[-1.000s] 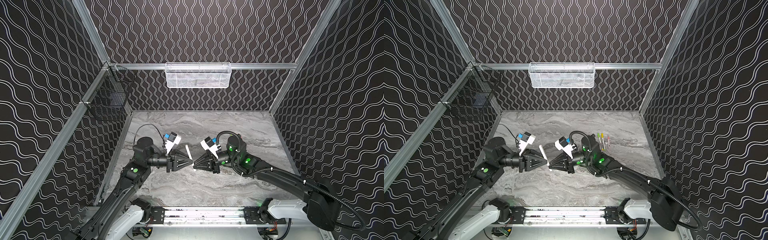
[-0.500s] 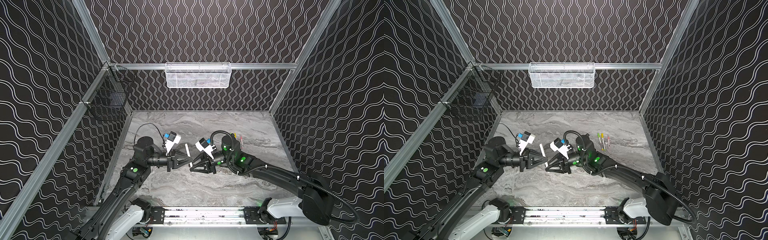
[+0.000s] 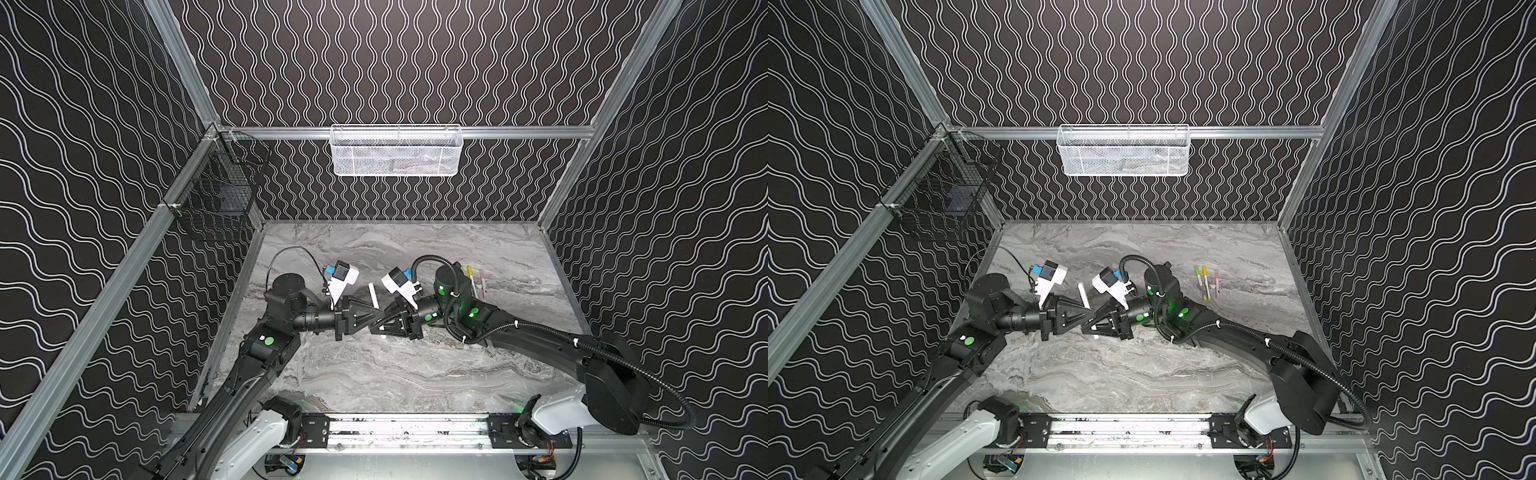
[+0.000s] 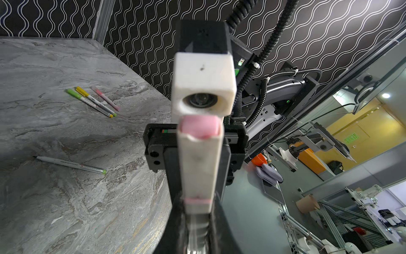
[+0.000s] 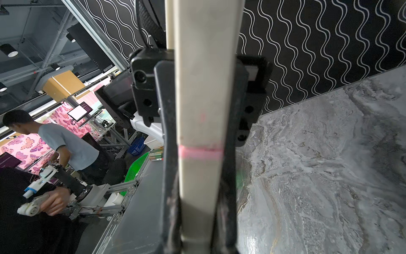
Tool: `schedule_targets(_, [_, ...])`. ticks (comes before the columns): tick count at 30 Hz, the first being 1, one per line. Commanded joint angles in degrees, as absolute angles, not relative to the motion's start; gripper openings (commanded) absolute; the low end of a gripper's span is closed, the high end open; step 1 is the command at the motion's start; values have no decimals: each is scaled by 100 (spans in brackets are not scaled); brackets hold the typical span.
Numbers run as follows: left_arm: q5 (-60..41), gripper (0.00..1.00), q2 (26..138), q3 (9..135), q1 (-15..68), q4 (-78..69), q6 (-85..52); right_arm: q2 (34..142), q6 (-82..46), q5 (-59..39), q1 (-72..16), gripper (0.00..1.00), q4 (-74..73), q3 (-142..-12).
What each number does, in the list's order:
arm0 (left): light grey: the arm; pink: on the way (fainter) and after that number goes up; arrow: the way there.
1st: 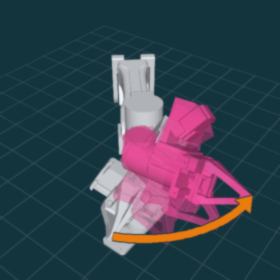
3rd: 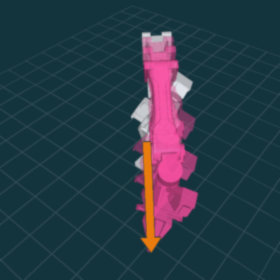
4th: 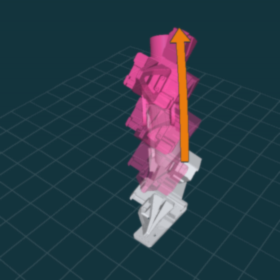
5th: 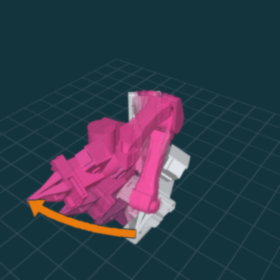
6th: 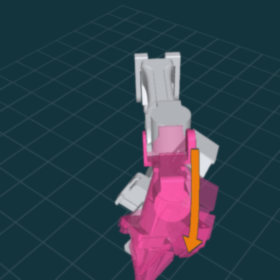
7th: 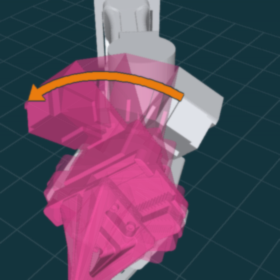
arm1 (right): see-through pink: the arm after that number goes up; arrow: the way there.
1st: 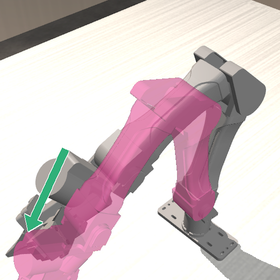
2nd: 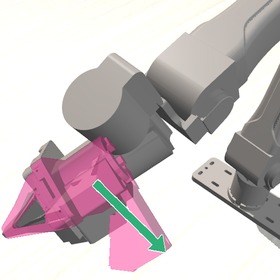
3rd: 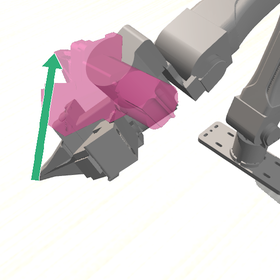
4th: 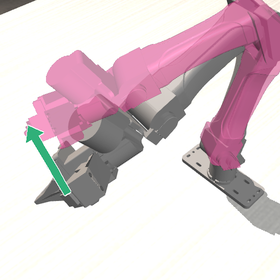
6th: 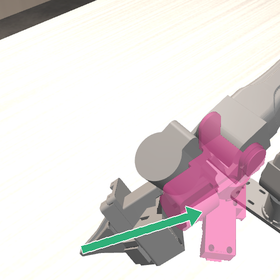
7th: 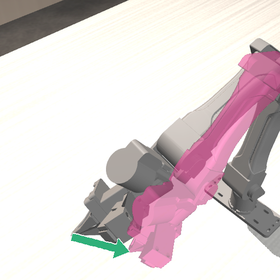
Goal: Insert the pens into the pen caps
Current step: 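Push the highlighter into the pink cap while the left gripper holds it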
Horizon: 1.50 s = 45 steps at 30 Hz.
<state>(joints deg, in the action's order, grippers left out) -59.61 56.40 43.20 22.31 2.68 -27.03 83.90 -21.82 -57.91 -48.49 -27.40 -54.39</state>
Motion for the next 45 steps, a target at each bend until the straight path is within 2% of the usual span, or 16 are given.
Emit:
schedule_targets(1, [-6283,17,5625,4410,2248,358,-2649,8369,-2134,-5361,-4852,10,-2502,-5530])
schedule_targets(3, [-6178,35,5630,4462,2237,486,-2590,8357,-1959,-5361,-4860,8,-2145,-5547])
schedule_targets(5, [-6162,58,5626,4475,2199,475,-2605,8362,-1805,-5429,-4860,7,-1843,-5555])
schedule_targets(6, [-6145,62,5617,4466,2172,451,-2635,8369,-1734,-5521,-4869,7,-1712,-5555])
schedule_targets(8, [-6134,68,5588,4456,2102,377,-2693,8364,-1507,-5607,-4908,7,-1376,-5560])
schedule_targets(15, [-6091,71,5546,4469,1909,452,-2681,8201,-1022,-5803,-5074,7,-826,-5424])
schedule_targets(18, [-6133,69,5537,4442,1831,372,-2722,8150,-838,-5898,-5150,7,-621,-5424])
schedule_targets(21, [-6294,62,5520,4373,1808,133,-2854,8101,-855,-6088,-5159,7,-698,-5356])
schedule_targets(28, [-6501,29,5432,4280,1811,-127,-3012,8128,-839,-6156,-5178,7,-629,-5420])
schedule_targets(36, [-6693,2,5465,4237,1810,-191,-3037,8232,-803,-6048,-5195,3,-431,-5677])
schedule_targets(37, [-6705,0,5474,4265,1810,-94,-2983,8252,-786,-6039,-5194,0,-387,-5678])
schedule_targets(45, [-6740,0,5500,4430,2016,551,-2480,8456,-141,-5885,-5186,0,544,-6469])
